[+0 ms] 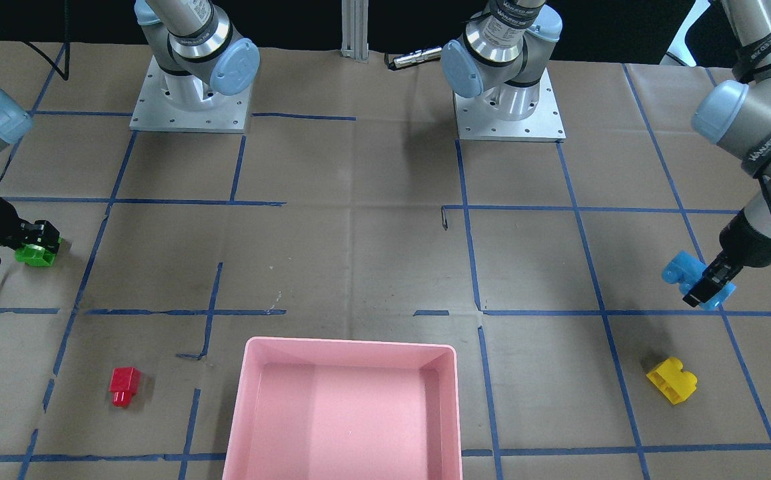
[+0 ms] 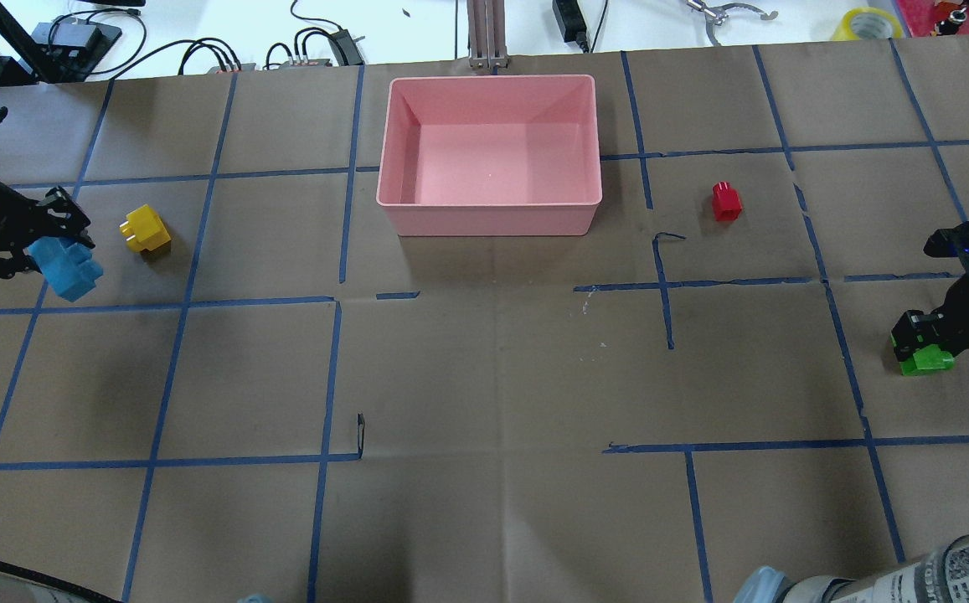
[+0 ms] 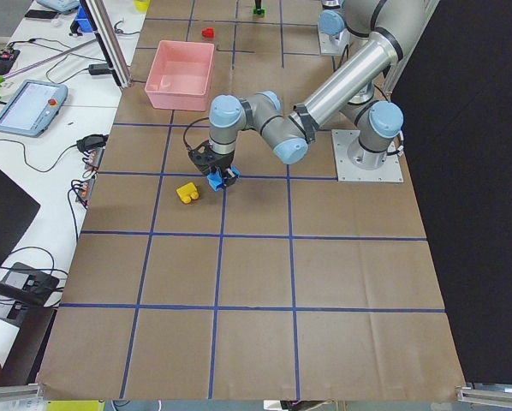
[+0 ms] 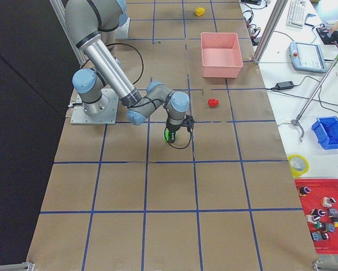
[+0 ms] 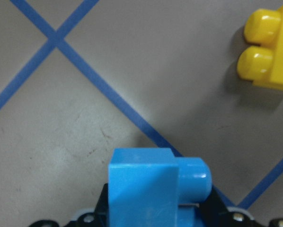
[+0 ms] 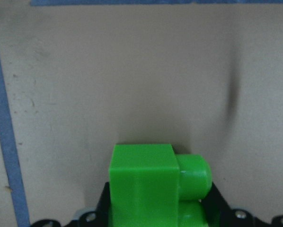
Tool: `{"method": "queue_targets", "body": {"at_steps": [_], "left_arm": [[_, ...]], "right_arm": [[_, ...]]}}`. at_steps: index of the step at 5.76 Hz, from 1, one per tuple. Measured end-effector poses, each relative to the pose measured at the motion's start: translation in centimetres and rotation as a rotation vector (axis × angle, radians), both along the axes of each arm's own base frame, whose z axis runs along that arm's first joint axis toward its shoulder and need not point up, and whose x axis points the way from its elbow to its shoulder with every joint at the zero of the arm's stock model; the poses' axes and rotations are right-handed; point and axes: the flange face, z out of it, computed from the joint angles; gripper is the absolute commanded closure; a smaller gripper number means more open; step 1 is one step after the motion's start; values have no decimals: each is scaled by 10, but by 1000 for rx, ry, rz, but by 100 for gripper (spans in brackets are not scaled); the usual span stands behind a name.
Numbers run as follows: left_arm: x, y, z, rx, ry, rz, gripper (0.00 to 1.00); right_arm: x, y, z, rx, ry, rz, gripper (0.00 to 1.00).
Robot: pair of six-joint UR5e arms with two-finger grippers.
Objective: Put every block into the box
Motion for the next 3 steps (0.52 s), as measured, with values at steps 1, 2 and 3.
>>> {"method": "queue_targets", "body": {"at_steps": [1, 2, 3], "left_arm": [[-29, -30, 53, 4, 16, -73, 69], [-69, -58, 93, 5, 21, -154, 69], [-120, -85, 106, 6, 24, -242, 69]], "right_arm": [[-1, -1, 2, 1, -1, 0, 48], [-3, -4, 10, -2, 2, 1, 48], [-8, -11, 27, -12, 9, 2, 48]]}}
